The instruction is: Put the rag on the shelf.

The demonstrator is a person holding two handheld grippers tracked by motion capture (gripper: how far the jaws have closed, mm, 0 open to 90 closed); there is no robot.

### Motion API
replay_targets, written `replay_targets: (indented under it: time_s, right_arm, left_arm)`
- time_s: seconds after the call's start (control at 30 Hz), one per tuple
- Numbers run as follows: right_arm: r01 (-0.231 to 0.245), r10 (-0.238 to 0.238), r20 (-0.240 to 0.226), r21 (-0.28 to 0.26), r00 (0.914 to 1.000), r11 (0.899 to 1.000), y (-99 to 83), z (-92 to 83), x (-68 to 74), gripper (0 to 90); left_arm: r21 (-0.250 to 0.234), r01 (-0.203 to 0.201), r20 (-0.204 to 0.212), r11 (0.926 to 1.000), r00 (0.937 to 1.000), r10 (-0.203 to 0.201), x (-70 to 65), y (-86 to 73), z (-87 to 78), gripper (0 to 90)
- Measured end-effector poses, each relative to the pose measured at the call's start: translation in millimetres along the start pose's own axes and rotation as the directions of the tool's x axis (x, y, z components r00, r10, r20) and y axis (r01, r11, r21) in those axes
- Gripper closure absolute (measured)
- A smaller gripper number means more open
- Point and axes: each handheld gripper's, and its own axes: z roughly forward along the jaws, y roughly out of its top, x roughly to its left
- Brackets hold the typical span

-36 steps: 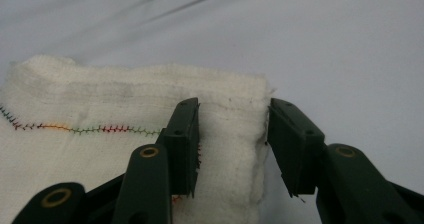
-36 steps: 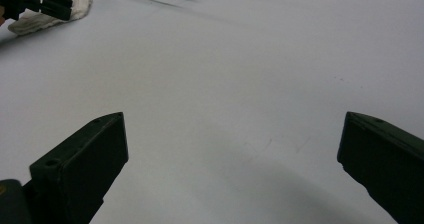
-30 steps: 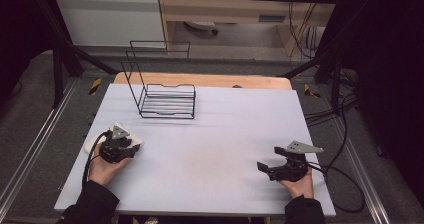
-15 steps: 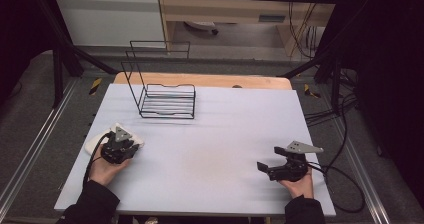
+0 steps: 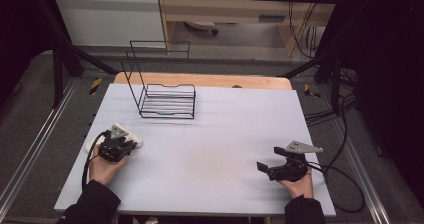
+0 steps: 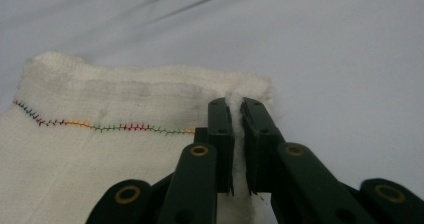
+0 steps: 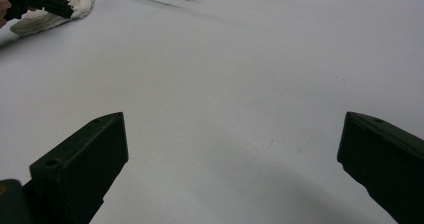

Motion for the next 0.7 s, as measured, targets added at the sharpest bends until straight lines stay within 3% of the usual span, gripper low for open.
replay_targets:
  time_s: [0.13,0.3,0.7]
  right_arm:
    - [0.001,-0.001,-0.001,-0.001,1.0000,1.000,0.1,-0.7,-0.2,0.5]
    - [0.000,0.000,-0.001,0.000,1.0000,1.000,0.1,-0.3,0.0,0.5]
    - [0.002,-0.002,-0.001,0.001,1.0000,1.000,0.0,-0.4,-0.1,0.5]
  left_arm:
    - [-0.017,0.007,0.002,0.9998,1.0000,-0.007,-0.5,0.5,-2.7,83.8]
    - [-0.044,0.030,0.051,0.9986,0.9983,-0.028,-3.1,3.1,-7.6,84.1]
    - [-0.066,-0.009,0.134,0.9978,0.9908,0.018,-41.1,11.8,-7.5,84.0]
